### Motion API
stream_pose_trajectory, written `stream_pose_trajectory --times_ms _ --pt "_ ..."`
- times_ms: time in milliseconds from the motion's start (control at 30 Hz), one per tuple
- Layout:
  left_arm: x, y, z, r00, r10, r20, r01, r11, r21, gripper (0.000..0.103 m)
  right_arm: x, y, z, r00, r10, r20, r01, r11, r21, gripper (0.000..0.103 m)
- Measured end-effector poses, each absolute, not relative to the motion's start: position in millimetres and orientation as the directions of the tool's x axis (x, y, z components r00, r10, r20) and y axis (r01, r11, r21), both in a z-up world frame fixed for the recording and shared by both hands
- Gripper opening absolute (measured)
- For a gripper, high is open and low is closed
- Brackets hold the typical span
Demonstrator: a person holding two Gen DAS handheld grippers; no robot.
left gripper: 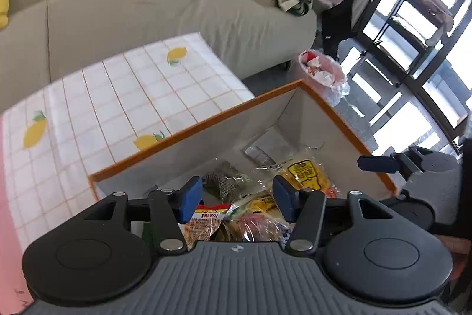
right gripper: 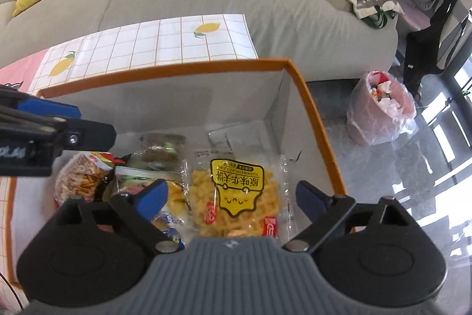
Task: Organize snacks
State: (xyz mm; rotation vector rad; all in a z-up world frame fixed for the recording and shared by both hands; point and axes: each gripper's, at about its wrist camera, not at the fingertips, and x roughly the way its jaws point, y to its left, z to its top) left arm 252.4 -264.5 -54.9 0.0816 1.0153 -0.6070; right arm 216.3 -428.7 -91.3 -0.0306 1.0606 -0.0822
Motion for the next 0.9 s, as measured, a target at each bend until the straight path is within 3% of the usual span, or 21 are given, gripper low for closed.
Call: stream_pose_trajectory --times_ms 333,600,700,900 --pt "176 -201 44 0.58 -0.425 -0.695 0.534 0.843 -0.069 0.076 167 -393 -2 0.587 -0.019 -0.809 0.018 1.0 -0.01 0.096" --pt "91 -133 104 0.781 -0.352 -0.516 0.445 0.893 0.063 0.086 79 -344 87 0.79 0.057 -0.61 -0.029 0.998 0.056 0.1" --pt "58 -112 113 0.82 -0.312 -0.48 0.389 0.919 0.067 0.087 42 -326 100 0.824 0.08 -0.561 -0.037 0.995 0.088 0.1" --pt "8 -81 114 0.86 -0.233 -0.454 0.295 0.953 0.069 0.088 -11 -281 95 0.862 0.013 -0.506 -0.008 1.0 0.013 0.1"
